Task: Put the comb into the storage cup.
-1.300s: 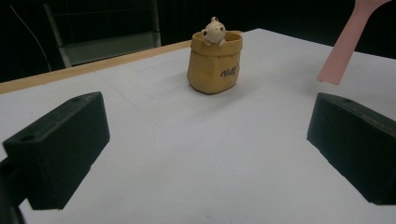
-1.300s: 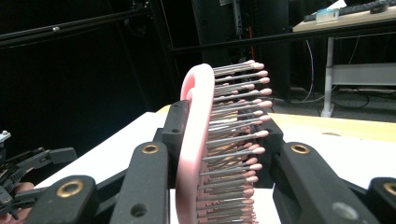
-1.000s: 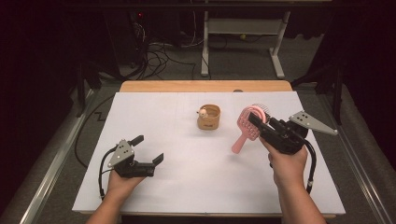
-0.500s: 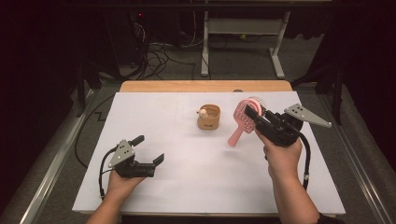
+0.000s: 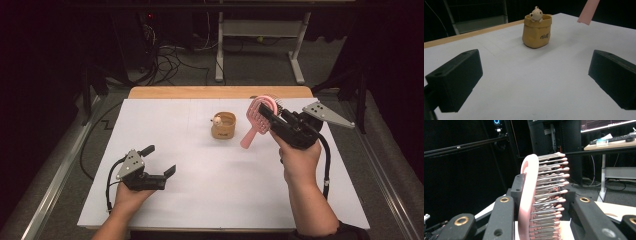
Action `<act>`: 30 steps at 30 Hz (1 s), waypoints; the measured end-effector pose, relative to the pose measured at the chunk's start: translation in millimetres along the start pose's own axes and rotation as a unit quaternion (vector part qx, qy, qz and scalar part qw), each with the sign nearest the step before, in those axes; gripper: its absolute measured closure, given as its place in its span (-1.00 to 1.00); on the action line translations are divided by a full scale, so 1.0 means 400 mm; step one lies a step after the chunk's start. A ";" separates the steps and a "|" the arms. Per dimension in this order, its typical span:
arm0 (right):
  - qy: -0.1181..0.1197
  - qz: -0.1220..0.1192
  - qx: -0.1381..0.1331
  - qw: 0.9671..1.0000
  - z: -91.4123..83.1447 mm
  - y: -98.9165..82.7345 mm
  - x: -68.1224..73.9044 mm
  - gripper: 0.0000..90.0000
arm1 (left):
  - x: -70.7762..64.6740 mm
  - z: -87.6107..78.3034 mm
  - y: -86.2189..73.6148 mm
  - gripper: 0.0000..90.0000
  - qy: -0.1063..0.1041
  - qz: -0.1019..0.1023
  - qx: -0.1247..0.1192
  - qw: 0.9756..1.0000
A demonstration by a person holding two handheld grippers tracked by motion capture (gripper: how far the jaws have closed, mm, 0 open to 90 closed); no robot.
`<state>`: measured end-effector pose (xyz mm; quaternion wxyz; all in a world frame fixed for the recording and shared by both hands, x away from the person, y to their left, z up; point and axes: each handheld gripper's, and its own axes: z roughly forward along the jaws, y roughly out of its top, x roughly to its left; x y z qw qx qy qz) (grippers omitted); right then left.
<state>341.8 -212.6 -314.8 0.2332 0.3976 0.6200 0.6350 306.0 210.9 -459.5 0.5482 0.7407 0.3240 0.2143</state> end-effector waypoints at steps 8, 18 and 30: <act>0.001 -0.004 -0.008 1.000 0.010 0.024 0.010 0.49 | -0.001 -0.003 0.003 -1.00 -0.001 -0.002 -0.003 1.000; 0.000 -0.003 -0.019 1.000 0.012 0.052 0.015 0.49 | -0.001 -0.002 0.002 -1.00 -0.003 -0.004 -0.003 1.000; -0.003 -0.001 -0.028 1.000 0.040 0.073 0.006 0.49 | -0.002 0.002 0.002 -1.00 -0.007 -0.002 -0.002 1.000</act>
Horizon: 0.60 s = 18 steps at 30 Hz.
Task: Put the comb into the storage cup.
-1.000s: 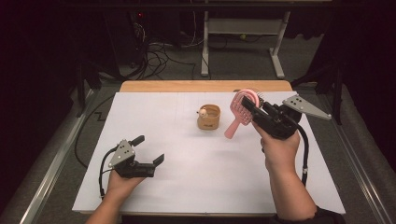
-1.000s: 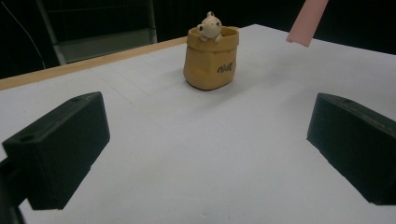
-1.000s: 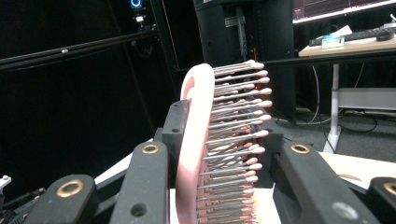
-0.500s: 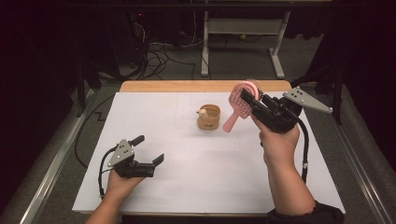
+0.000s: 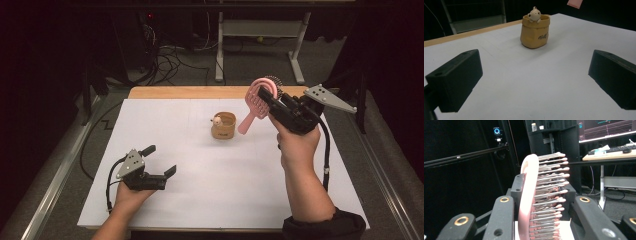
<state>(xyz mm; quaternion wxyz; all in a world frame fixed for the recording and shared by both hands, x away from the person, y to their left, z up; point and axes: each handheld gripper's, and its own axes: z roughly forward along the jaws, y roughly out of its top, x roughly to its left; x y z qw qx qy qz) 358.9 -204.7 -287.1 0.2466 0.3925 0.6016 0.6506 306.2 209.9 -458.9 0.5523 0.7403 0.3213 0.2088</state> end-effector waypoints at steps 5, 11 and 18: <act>-0.001 0.004 -0.001 1.000 0.028 -0.001 -0.004 0.49 | 0.002 -0.003 0.001 -1.00 0.000 -0.001 -0.002 1.000; -0.004 0.005 -0.002 1.000 0.068 -0.001 -0.003 0.49 | 0.001 0.000 0.000 -1.00 -0.006 -0.001 -0.003 1.000; -0.011 0.004 -0.008 1.000 0.108 -0.003 -0.006 0.49 | 0.000 0.004 0.000 -1.00 -0.002 0.000 0.002 1.000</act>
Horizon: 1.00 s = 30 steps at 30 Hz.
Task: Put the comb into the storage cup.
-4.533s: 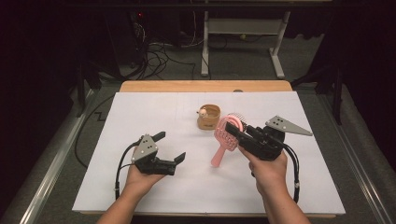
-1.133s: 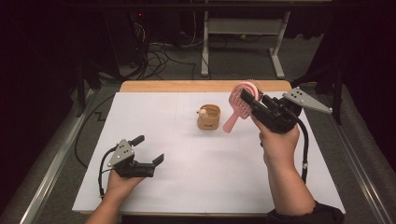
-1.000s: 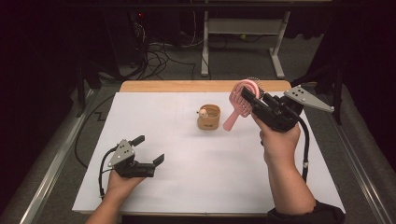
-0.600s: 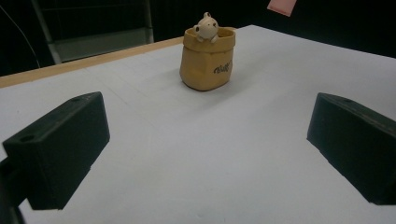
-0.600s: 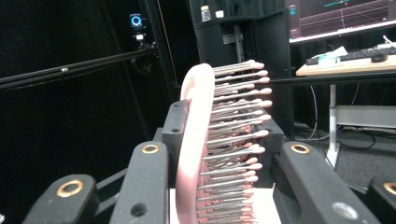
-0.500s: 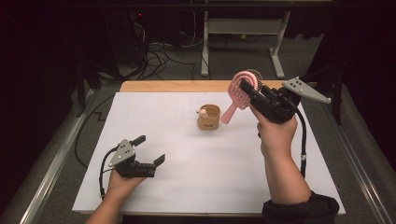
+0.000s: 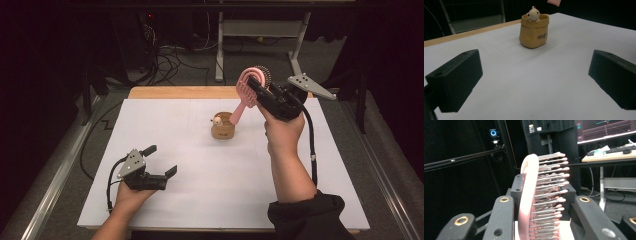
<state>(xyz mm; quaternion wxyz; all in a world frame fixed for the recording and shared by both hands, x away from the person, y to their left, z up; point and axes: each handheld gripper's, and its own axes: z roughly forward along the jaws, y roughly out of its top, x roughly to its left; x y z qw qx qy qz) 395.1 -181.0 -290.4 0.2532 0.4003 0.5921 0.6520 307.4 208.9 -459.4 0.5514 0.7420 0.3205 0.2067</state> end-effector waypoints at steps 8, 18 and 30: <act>-0.001 0.007 0.001 1.000 0.040 -0.015 -0.008 0.49 | 0.000 -0.003 0.000 -1.00 -0.001 0.001 -0.002 1.000; -0.011 0.015 0.009 1.000 0.091 -0.035 -0.026 0.49 | -0.001 -0.001 0.000 -1.00 0.001 0.000 0.000 1.000; -0.010 0.009 0.010 1.000 0.131 -0.039 -0.011 0.49 | -0.001 -0.004 -0.002 -1.00 0.003 -0.001 0.001 1.000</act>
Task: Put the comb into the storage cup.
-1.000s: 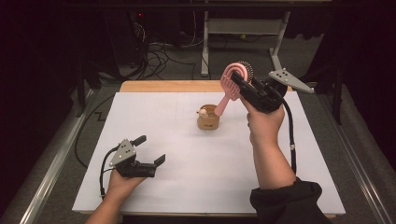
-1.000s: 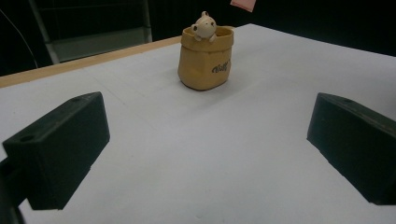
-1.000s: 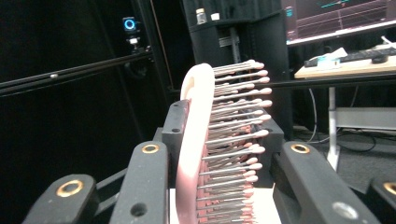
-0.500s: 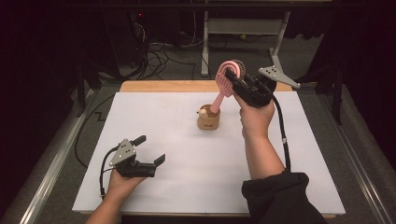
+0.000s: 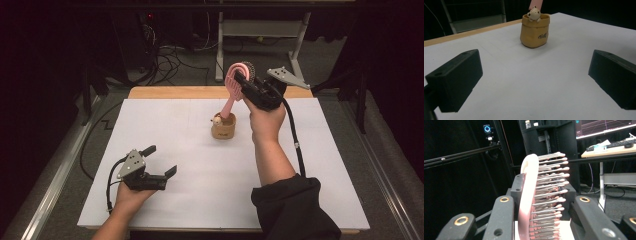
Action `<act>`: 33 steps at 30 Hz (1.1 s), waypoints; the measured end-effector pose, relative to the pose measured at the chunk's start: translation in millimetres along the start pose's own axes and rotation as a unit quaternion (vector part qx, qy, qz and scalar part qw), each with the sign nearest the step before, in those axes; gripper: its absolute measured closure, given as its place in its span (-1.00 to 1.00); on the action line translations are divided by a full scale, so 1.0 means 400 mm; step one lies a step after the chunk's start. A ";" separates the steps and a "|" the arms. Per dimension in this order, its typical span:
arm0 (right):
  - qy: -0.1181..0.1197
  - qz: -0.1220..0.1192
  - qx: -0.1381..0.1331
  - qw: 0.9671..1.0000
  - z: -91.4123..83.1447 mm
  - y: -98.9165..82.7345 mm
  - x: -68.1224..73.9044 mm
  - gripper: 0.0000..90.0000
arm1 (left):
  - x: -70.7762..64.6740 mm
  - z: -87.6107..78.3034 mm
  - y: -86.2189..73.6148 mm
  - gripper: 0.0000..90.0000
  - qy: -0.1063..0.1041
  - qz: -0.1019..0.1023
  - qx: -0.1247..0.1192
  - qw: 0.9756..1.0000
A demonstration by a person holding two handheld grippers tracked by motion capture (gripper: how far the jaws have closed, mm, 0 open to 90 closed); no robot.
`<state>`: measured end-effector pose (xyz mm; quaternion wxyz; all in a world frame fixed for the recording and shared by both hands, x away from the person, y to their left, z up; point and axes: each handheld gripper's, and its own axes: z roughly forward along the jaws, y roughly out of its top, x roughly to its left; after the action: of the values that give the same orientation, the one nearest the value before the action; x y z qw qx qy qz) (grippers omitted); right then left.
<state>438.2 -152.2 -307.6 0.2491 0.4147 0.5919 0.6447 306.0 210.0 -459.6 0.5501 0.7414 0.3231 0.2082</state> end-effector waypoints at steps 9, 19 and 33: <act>-0.003 0.006 0.006 1.000 0.013 -0.005 -0.008 0.49 | 0.001 0.003 -0.001 -1.00 0.000 -0.002 -0.001 1.000; -0.007 0.008 0.021 1.000 0.033 -0.042 -0.015 0.49 | 0.003 0.003 -0.004 -1.00 0.000 -0.002 0.002 1.000; -0.007 0.023 0.039 0.999 0.056 -0.110 -0.021 0.48 | 0.002 0.002 -0.004 -1.00 0.001 0.001 0.004 1.000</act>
<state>454.0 -138.9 -353.2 0.2224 0.4420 0.6055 0.6233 306.7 210.5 -461.3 0.5465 0.7435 0.3243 0.2083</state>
